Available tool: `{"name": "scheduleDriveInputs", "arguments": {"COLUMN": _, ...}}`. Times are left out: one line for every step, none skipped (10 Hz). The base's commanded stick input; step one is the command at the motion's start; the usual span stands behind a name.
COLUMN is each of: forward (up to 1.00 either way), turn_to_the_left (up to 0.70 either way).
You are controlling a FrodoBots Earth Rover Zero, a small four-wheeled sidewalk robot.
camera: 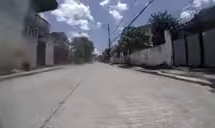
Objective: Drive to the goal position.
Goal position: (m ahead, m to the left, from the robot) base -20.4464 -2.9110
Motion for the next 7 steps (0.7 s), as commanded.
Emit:
{"name": "scheduleDriveInputs", "arguments": {"forward": 0.85, "turn_to_the_left": 0.0}}
{"name": "scheduleDriveInputs", "arguments": {"forward": 0.85, "turn_to_the_left": 0.0}}
{"name": "scheduleDriveInputs", "arguments": {"forward": 0.85, "turn_to_the_left": 0.0}}
{"name": "scheduleDriveInputs", "arguments": {"forward": 0.85, "turn_to_the_left": 0.0}}
{"name": "scheduleDriveInputs", "arguments": {"forward": 0.85, "turn_to_the_left": 0.0}}
{"name": "scheduleDriveInputs", "arguments": {"forward": 0.85, "turn_to_the_left": 0.0}}
{"name": "scheduleDriveInputs", "arguments": {"forward": 0.85, "turn_to_the_left": 0.0}}
